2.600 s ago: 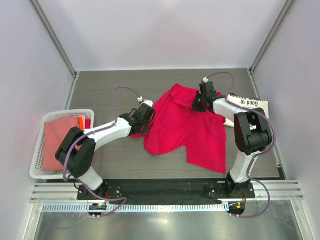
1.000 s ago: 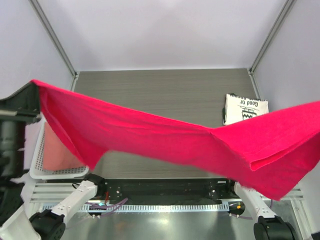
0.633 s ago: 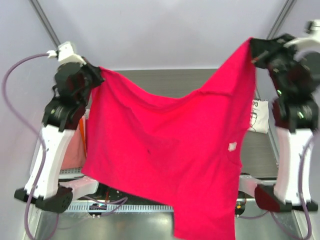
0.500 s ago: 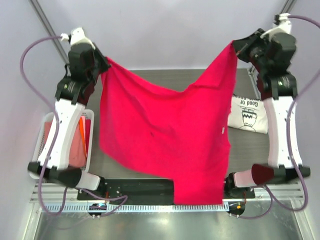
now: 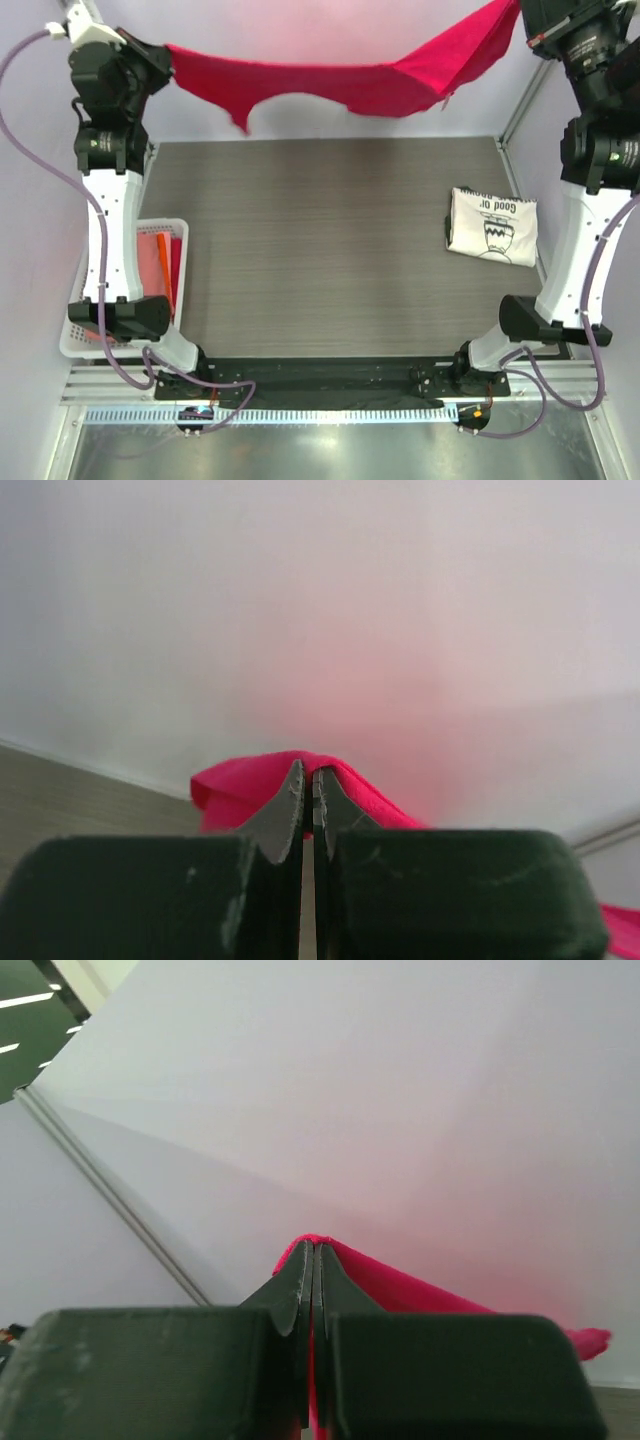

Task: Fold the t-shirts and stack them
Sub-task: Flatten the tshirt out

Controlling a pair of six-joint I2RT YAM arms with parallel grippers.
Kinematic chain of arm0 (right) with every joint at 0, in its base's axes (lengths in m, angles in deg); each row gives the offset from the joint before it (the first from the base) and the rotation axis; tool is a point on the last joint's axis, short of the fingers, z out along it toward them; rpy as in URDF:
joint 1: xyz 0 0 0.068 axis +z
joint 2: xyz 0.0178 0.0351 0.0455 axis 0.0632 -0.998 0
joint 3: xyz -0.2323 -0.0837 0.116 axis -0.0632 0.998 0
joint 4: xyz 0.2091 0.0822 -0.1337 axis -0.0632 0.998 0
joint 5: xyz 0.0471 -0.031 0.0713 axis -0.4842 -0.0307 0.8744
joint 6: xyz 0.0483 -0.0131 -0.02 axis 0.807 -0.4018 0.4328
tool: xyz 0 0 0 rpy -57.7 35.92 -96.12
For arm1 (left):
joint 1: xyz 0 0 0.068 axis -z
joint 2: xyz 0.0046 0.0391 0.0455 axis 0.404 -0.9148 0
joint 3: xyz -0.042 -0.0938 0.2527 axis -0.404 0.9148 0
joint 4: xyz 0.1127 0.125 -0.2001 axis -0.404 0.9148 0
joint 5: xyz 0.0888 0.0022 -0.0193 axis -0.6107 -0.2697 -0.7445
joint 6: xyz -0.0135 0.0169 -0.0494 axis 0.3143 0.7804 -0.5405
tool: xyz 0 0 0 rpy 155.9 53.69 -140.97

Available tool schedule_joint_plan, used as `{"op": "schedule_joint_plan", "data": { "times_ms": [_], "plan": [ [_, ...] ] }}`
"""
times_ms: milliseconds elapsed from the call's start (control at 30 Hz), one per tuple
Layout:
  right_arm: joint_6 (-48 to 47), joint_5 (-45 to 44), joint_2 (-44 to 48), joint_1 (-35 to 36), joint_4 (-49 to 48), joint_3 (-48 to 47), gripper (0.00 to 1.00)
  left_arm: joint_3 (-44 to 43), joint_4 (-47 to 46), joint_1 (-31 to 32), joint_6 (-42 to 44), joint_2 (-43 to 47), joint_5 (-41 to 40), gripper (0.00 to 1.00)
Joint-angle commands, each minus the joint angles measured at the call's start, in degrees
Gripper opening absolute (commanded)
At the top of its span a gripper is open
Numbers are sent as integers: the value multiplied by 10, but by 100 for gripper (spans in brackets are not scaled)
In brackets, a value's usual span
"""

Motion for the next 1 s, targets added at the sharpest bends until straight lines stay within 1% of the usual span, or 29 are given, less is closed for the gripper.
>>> {"op": "schedule_joint_plan", "data": {
  "times_ms": [0, 33, 67, 100, 133, 167, 200, 267, 300, 333, 367, 400, 433, 467, 500, 533, 567, 600, 633, 667, 733, 767, 800, 867, 900, 967],
  "plan": [
    [35, 73, 16, -5, -45, 103, 1, 115, -125, 6, 13, 29, 62, 0],
    [36, 82, 30, -6, -57, 144, 1, 192, -148, 6, 16, 38, 64, 0],
    [36, 91, 60, -7, -86, 188, 1, 228, -169, 5, 23, 50, 74, 0],
    [33, 100, 82, -7, -102, 284, 1, 262, -199, 5, 25, 71, 79, 0],
    [33, 99, 103, -8, -117, 336, 1, 339, -209, 6, 23, 85, 84, 0],
    [35, 99, 126, -9, -155, 390, 1, 372, -216, 5, 21, 98, 91, 0],
    [41, 96, 180, -9, -174, 495, 1, 413, -234, 6, 12, 111, 96, 0],
    [39, 82, 235, -10, -204, 588, 1, 483, -255, 6, 7, 162, 103, 0],
    [37, 77, 279, -11, -204, 660, 1, 560, -286, 6, 1, 184, 110, 0],
    [32, 69, 304, -11, -203, 692, 1, 591, -296, 6, 1, 203, 112, 0],
    [31, 66, 325, -12, -203, 721, 1, 624, -302, 6, 4, 240, 112, 0],
    [30, 64, 344, -12, -194, 775, 1, 673, -299, 6, 7, 259, 107, 0],
    [29, 63, 386, -12, -186, 799, 1, 703, -295, 6, 9, 278, 104, 0],
    [26, 56, 405, -12, -164, 821, 1, 728, -290, 7, 6, 322, 100, 0],
    [26, 52, 428, -12, -154, 866, 1, 753, -278, 7, 3, 342, 94, 0],
    [24, 51, 471, -12, -147, 888, 1, 803, -275, 7, -8, 368, 74, 0],
    [29, 41, 541, -12, -107, 956, 1, 871, -241, 7, -27, 457, 55, 0],
    [29, 41, 542, -12, -106, 957, 1, 887, -241, 7, -27, 458, 49, 0],
    [28, 37, 592, -12, -90, 968, 1, 907, -231, 7, -49, 477, 44, 0],
    [26, 26, 616, -12, -56, 985, 1, 920, -204, 7, -58, 518, 35, 0],
    [22, 21, 683, -12, -27, 997, 1, 954, -178, 8, -72, 552, 19, 0],
    [22, 17, 705, -11, 11, 998, 1, 964, -165, 8, -89, 569, 19, 0],
    [19, 13, 721, -12, 26, 1002, 1, 976, -146, 7, -96, 600, 3, 0],
    [15, 8, 756, -12, 75, 1004, 1, 1009, -128, 7, -118, 625, -17, 0],
    [10, 2, 764, -12, 89, 1005, 1, 1017, -118, 7, -128, 649, -29, 0],
    [1, -2, 774, -12, 114, 1011, 1, 1036, -89, 7, -149, 669, -47, 0]
  ]
}}
